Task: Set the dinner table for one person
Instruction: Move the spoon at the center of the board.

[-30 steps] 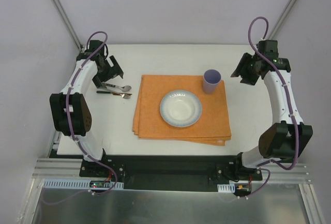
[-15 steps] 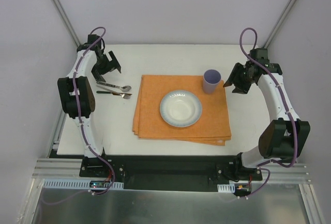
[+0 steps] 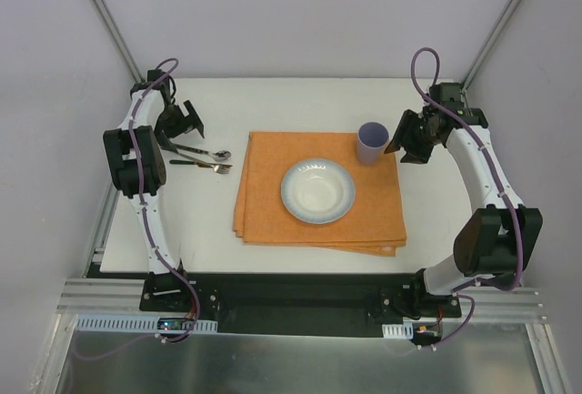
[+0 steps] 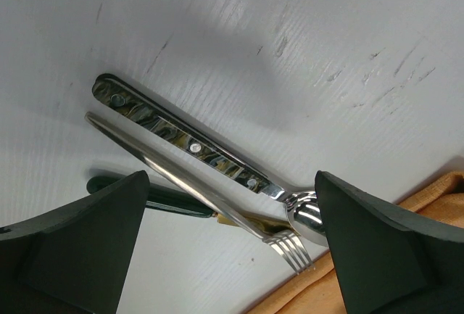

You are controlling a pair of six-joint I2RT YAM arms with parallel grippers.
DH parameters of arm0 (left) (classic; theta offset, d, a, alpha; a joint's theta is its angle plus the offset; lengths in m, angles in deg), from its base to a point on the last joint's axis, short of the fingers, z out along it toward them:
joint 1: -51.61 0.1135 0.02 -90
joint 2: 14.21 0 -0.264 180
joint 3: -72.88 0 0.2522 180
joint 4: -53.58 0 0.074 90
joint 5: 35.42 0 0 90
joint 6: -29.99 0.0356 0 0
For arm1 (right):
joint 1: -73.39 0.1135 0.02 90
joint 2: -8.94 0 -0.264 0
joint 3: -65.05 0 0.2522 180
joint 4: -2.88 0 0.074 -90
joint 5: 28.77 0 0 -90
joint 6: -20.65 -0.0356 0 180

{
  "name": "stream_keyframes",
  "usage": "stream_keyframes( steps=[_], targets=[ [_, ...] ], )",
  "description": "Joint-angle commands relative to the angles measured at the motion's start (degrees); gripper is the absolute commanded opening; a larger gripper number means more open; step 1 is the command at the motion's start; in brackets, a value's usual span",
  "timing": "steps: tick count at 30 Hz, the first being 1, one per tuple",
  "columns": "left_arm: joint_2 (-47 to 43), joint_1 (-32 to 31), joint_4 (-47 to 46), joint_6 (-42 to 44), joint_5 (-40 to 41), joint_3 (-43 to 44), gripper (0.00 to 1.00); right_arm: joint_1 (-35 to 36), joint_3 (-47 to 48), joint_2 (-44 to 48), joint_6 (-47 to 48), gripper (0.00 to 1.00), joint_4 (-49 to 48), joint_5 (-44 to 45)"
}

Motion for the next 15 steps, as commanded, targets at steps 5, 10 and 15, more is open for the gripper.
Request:
stream_keyframes(
  steps=[5,10,15],
  targets=[
    [0.1,-0.1,-0.7,3.2,-3.4,3.6,0.94,1.3,2.8,-0.6,1.4,0.54,2.1,-0.6],
    [0.0,-0.1,-2.8,3.4,-4.6,4.9,0.53,2.0,2.7,-1.1,1.4,0.53,2.2,-0.6],
    [1.7,0.2,-2.5,1.7,-4.0,8.7,0.0,2.8,2.0,-1.2,1.4,0.53,2.4,-0.2]
  ],
)
